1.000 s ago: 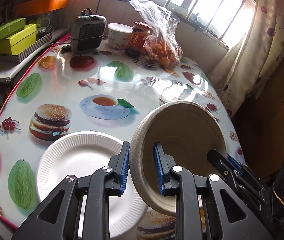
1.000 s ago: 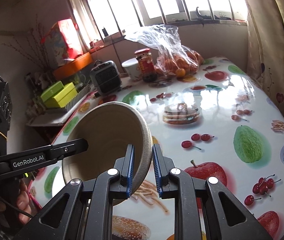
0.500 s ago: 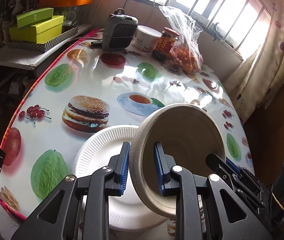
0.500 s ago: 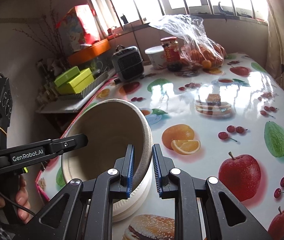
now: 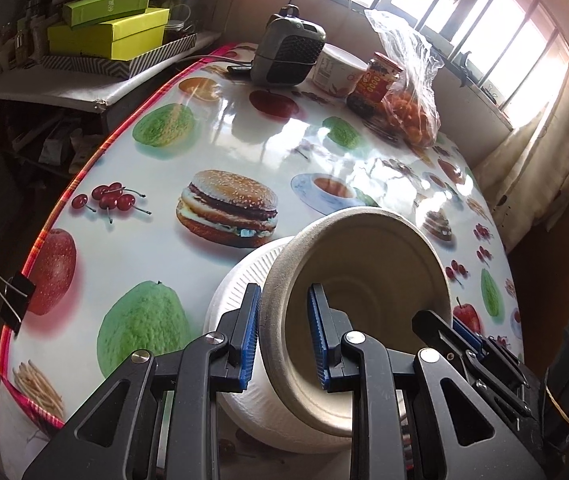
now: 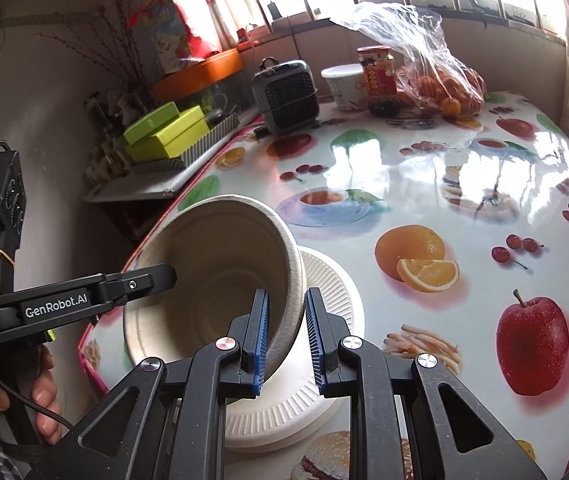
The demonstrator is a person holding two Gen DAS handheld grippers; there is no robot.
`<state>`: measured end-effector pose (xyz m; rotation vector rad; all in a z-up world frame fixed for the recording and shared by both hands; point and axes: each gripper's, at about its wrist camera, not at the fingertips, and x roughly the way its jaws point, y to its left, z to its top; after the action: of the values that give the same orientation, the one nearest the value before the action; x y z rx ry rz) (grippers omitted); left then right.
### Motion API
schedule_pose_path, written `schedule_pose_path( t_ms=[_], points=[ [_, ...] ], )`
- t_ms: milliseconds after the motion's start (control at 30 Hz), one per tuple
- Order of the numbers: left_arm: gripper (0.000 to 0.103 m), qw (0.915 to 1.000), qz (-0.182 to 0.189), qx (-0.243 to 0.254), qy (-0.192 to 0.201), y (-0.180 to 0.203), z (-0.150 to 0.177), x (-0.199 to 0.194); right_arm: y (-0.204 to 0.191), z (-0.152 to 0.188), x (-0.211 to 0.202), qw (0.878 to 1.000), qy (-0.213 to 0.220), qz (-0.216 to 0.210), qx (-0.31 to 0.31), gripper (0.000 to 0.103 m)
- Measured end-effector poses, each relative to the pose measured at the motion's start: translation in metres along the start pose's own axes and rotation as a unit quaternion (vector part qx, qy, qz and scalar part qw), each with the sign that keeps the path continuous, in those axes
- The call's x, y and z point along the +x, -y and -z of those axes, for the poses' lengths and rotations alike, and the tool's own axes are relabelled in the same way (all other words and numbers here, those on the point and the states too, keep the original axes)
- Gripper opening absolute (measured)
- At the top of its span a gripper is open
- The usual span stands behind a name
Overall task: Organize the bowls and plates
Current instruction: 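Carry the held bowls with both tools onto the white plate stack, then open the right tool to set its bowl on the plates while the left tool releases its bowl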
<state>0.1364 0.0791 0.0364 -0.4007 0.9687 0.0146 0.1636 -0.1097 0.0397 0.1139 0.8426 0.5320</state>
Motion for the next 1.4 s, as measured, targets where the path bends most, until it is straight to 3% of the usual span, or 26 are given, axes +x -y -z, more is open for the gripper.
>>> schedule_pose_path(
  t_ms=[300, 600, 1100, 1167, 1400],
  points=[
    [0.024, 1.0, 0.004, -0.002, -0.009, -0.004, -0.002, 0.006, -0.002, -0.001, 0.006, 1.0, -0.008, 0.006, -0.001, 0.02],
    [0.03, 0.9999, 0.01, -0.001, -0.013, -0.006, -0.003, 0.011, -0.002, -0.001, 0.007, 1.0, -0.009, 0.006, -0.002, 0.021],
    [0.038, 0.9999, 0.008, 0.0, -0.009, -0.009, -0.003, 0.013, 0.0, -0.006, 0.007, 1.0, 0.001, 0.006, 0.0, 0.041],
    [0.045, 0.9999, 0.007, 0.002, -0.01, -0.01, -0.002, 0.014, 0.001, -0.006, 0.006, 1.0, 0.004, 0.008, -0.001, 0.042],
    [0.046, 1.0, -0.001, 0.008, 0.0, -0.011, 0.003, 0.008, 0.001, -0.004, 0.001, 1.0, 0.014, 0.012, 0.004, 0.045]
  ],
)
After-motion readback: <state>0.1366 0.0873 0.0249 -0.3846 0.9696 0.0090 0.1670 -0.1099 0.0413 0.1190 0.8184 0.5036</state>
